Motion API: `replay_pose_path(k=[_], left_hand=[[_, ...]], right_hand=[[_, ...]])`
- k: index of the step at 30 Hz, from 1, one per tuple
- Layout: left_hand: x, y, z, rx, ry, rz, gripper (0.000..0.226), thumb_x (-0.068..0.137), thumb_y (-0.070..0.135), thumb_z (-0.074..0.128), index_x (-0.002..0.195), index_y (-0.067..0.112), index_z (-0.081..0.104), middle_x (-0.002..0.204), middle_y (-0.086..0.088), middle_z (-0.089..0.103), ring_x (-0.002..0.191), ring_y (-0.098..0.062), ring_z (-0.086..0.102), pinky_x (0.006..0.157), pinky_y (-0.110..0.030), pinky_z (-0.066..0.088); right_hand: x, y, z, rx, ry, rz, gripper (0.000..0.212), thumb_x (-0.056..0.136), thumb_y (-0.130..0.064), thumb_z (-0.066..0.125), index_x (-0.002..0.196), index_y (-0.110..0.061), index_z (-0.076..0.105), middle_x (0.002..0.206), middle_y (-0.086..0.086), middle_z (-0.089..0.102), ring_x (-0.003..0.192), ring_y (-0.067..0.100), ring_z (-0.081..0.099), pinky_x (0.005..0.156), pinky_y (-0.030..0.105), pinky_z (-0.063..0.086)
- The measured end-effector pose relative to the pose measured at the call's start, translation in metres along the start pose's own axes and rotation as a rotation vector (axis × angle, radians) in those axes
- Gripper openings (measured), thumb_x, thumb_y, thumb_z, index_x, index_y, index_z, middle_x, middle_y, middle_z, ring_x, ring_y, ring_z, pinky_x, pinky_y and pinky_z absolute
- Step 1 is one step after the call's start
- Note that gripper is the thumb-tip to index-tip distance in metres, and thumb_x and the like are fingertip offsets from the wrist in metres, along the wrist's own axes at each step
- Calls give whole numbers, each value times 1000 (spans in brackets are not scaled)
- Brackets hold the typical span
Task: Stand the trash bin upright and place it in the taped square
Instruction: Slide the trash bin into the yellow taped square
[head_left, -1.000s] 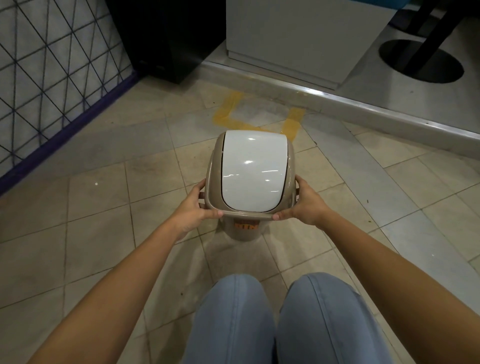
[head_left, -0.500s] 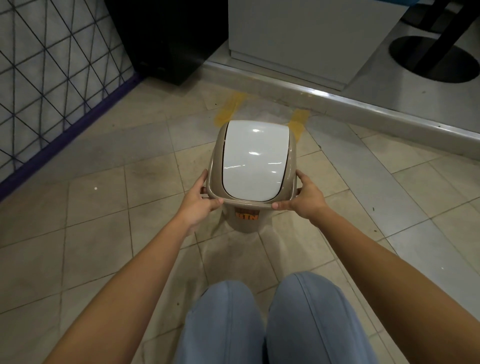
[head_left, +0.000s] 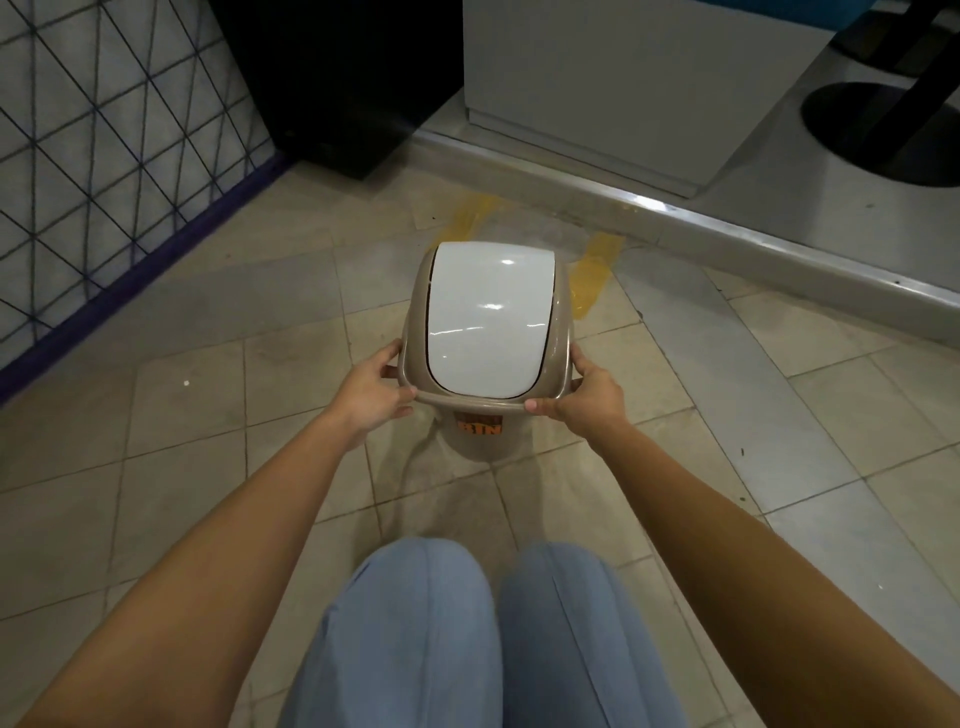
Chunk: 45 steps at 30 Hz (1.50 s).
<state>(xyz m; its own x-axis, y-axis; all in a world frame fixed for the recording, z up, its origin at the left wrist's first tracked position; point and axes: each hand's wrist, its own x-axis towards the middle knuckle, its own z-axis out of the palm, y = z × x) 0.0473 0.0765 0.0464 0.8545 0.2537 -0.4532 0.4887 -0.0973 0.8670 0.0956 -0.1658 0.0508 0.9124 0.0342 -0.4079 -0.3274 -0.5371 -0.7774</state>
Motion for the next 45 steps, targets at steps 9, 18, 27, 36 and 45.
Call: replay_pose_path(k=[9, 18, 27, 36, 45], left_hand=[[24, 8, -1, -140, -34, 3, 81, 77, -18, 57, 144, 19, 29, 98, -1, 45, 84, -18, 59, 63, -21, 56], [53, 15, -9, -222, -77, -1, 85, 75, -17, 59, 143, 24, 30, 102, -1, 47, 90, -18, 59, 65, -23, 56], [89, 33, -11, -157, -177, -51, 92, 75, -17, 59, 145, 29, 21, 98, -7, 52, 95, -31, 62, 77, -36, 56], [110, 46, -5, -128, -170, -30, 89, 78, -16, 56, 145, 30, 21, 96, -5, 54, 85, -23, 61, 68, -30, 53], [127, 61, -2, -69, -160, -4, 87, 81, -13, 55, 147, 26, 16, 96, -3, 52, 89, -19, 60, 74, -28, 54]], right_hand=[[20, -10, 0, -11, 28, 9, 109, 55, -19, 87, 144, -27, 25, 95, -7, 59, 93, 13, 53, 83, 29, 45], [43, -31, 6, -30, 73, 49, 103, 57, -18, 85, 144, -23, 28, 120, 6, 62, 112, 23, 55, 91, 32, 43], [59, -44, 9, -40, 98, 89, 96, 66, -11, 80, 145, -16, 27, 138, 10, 51, 127, 25, 46, 100, 32, 38], [82, -49, 4, -13, 108, 96, 100, 64, -10, 80, 145, -21, 23, 138, 10, 50, 126, 29, 46, 100, 39, 41], [102, -56, 1, 56, 124, 97, 101, 63, -11, 82, 145, -24, 24, 131, 12, 54, 120, 31, 50, 92, 40, 46]])
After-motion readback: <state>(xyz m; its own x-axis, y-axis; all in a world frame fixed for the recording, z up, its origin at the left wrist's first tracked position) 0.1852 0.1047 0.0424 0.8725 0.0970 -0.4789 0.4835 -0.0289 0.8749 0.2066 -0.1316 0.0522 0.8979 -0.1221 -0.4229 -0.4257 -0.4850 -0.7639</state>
